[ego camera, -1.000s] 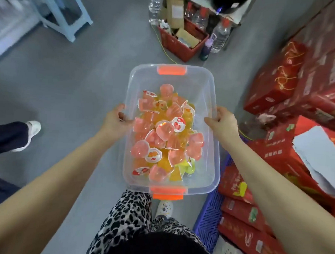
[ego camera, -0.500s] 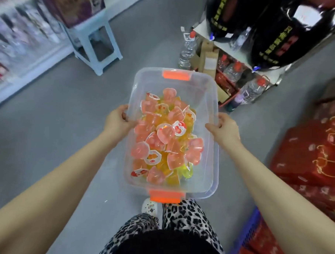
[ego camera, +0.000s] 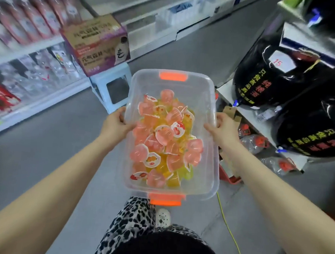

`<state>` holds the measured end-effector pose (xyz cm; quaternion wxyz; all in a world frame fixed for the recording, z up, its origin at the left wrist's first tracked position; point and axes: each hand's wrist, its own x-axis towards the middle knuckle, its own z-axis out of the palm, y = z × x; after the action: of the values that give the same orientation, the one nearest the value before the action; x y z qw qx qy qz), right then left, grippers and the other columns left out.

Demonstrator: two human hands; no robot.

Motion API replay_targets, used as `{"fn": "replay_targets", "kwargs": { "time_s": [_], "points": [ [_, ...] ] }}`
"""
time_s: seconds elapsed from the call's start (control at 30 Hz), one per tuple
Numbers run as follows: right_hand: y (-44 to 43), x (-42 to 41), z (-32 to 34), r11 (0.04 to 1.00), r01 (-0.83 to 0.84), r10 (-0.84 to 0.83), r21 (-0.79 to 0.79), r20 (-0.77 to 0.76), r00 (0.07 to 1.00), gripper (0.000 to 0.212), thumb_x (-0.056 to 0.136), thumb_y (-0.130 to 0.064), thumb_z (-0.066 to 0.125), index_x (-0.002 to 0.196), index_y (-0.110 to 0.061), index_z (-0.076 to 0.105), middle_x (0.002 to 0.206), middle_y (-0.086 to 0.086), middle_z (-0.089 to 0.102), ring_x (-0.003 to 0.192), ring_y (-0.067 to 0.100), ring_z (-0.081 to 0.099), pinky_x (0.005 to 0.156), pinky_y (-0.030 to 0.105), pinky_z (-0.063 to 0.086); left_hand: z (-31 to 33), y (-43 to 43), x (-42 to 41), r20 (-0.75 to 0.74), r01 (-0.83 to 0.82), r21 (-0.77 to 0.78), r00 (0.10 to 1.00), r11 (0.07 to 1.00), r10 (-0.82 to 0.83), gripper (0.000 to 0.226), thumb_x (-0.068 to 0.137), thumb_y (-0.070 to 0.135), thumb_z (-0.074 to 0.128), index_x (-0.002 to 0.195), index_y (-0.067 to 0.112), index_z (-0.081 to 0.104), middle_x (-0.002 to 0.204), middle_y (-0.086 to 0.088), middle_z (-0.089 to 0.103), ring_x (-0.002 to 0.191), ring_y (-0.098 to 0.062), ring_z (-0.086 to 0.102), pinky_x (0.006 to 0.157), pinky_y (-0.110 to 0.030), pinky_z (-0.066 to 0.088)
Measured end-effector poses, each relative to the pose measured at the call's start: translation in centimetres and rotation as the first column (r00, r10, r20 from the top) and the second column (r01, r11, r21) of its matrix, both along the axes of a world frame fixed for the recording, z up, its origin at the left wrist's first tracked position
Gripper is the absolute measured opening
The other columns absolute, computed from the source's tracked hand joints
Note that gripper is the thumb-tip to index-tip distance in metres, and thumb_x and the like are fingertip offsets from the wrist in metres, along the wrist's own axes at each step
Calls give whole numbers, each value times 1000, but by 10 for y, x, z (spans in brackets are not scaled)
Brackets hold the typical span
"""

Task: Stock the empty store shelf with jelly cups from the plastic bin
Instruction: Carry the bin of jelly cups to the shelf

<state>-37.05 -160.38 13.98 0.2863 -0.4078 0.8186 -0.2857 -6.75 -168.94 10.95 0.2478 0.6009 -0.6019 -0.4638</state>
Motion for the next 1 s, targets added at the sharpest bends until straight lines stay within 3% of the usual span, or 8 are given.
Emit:
{"fn": "replay_targets", "kwargs": {
  "time_s": [0.07, 0.2, 0.4, 0.53, 0.6, 0.7, 0.83, 1.0],
  "points": [
    [-54, -12, -3, 1000, 1, -1, -2, -6, 1000, 43, 83, -23, 71, 123, -10, 58, 111, 8, 67, 99, 26, 64, 89, 49, 52, -2, -57, -11, -2, 0, -2, 1000, 1000, 0, 35, 79, 20, 76, 109, 29, 60, 79, -5, 64, 62, -16, 58, 53, -33, 51],
    [-154, -34, -8, 998, 62, -62, -11, 0, 998, 43, 83, -26, 71, 122, -16, 58, 109, 4, 67, 96, 23, 65, 87, 48, 54, -4, -168, -35, -19, 48, 1, 999, 999, -48, 35, 80, 20, 75, 112, 27, 63, 80, 6, 66, 57, -4, 58, 47, -19, 43],
    [-288, -69, -2, 998, 62, -62, 6, -6, 998, 42, 83, -27, 71, 121, -15, 57, 109, 4, 67, 94, 21, 65, 83, 42, 55, 8, -306, -71, 45, 47, -14, 998, 999, -46, 32, 79, 19, 75, 107, 29, 62, 63, 15, 58, 49, 2, 55, 45, -16, 41],
    [-388, -101, -3, 998, 64, -64, 15, 0, 998, 38, 82, -25, 71, 116, -15, 60, 99, 0, 65, 92, 24, 65, 83, 44, 55, 8, -399, -102, 62, 53, -47, 997, 998, -50, 31, 78, 13, 75, 104, 26, 64, 70, 11, 64, 51, 6, 58, 44, -12, 43],
    [-441, -119, -8, 999, 38, -38, 20, 1, 999, 35, 81, -23, 70, 113, -15, 61, 101, 2, 67, 92, 25, 65, 84, 46, 55, 4, -444, -118, 69, 35, -29, 997, 999, -33, 33, 78, 11, 75, 108, 20, 65, 83, 0, 71, 67, -6, 68, 59, -26, 56],
    [-521, -145, -16, 1000, -1, 1, 23, 15, 1000, 35, 81, -21, 70, 114, -14, 62, 105, 6, 68, 94, 25, 64, 86, 44, 53, -4, -510, -141, 87, -22, 15, 996, 1000, 21, 38, 78, 10, 75, 114, 18, 66, 93, -9, 72, 81, -29, 70, 75, -49, 57],
    [-624, -178, -16, 996, -82, 84, 42, -27, 996, 44, 82, -24, 68, 123, -11, 59, 113, 8, 66, 102, 27, 62, 91, 44, 51, -8, -587, -171, 88, -81, 14, 993, 997, 79, 36, 78, 13, 76, 111, 22, 62, 86, -2, 68, 80, -27, 67, 75, -50, 57],
    [-747, -207, -12, 985, -170, 171, 20, -53, 984, 46, 81, -25, 67, 124, -13, 60, 111, 6, 67, 101, 26, 62, 90, 42, 51, -18, -685, -194, 96, -181, 42, 980, 983, 176, 66, 78, 23, 78, 137, 16, 49, 104, -12, 67, 91, -31, 67, 82, -49, 55]
  ]
}}
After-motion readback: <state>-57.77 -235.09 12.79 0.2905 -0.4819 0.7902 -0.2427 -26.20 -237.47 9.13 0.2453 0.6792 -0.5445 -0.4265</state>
